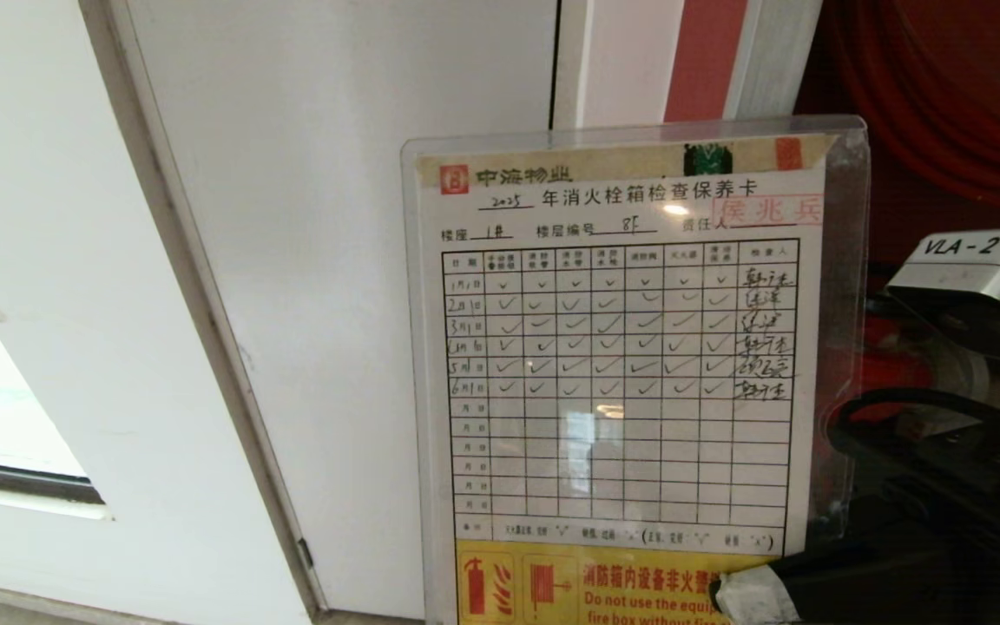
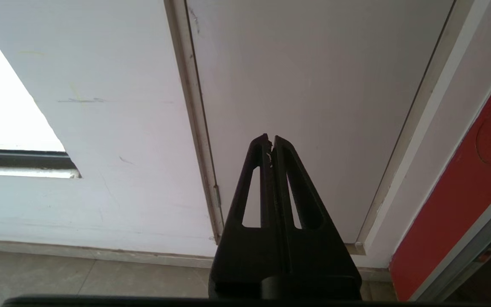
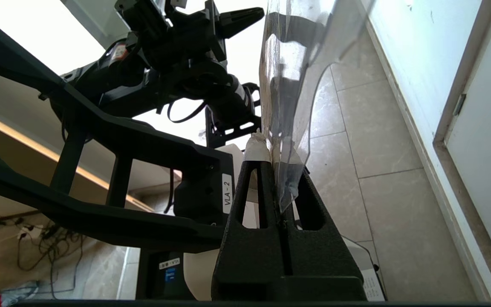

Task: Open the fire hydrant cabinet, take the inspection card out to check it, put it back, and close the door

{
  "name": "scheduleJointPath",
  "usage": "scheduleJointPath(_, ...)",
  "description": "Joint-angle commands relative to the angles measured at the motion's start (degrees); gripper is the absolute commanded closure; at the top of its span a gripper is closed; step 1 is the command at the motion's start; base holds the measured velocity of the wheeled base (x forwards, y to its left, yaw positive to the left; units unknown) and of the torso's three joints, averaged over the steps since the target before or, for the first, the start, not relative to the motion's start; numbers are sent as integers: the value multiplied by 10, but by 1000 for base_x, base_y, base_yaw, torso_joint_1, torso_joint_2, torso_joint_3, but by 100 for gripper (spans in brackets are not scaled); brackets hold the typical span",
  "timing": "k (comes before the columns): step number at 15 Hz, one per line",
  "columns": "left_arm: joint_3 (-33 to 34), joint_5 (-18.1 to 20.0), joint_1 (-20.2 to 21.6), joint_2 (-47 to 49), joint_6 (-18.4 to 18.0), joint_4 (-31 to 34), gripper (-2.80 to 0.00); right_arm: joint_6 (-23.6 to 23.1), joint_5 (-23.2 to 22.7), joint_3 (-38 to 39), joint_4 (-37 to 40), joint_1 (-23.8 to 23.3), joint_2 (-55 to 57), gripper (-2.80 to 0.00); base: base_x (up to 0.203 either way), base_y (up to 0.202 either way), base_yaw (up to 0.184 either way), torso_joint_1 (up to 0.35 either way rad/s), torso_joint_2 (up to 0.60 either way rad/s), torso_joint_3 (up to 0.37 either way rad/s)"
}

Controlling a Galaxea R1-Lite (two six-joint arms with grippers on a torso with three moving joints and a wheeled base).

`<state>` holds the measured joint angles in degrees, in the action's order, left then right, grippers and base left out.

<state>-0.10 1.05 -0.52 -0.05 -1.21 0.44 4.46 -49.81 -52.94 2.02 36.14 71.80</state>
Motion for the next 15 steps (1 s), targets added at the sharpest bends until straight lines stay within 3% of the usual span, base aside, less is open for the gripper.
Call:
scheduleJointPath(1, 0, 0, -1, 0, 0, 0, 0, 0, -3, 1, 0, 3, 0, 0, 0, 0, 0, 0, 0, 0)
scheduleJointPath(15, 0, 0, 0, 0, 0, 0, 0, 0, -6, 12, 5, 20, -46, 0, 0, 0, 0, 0, 0, 0)
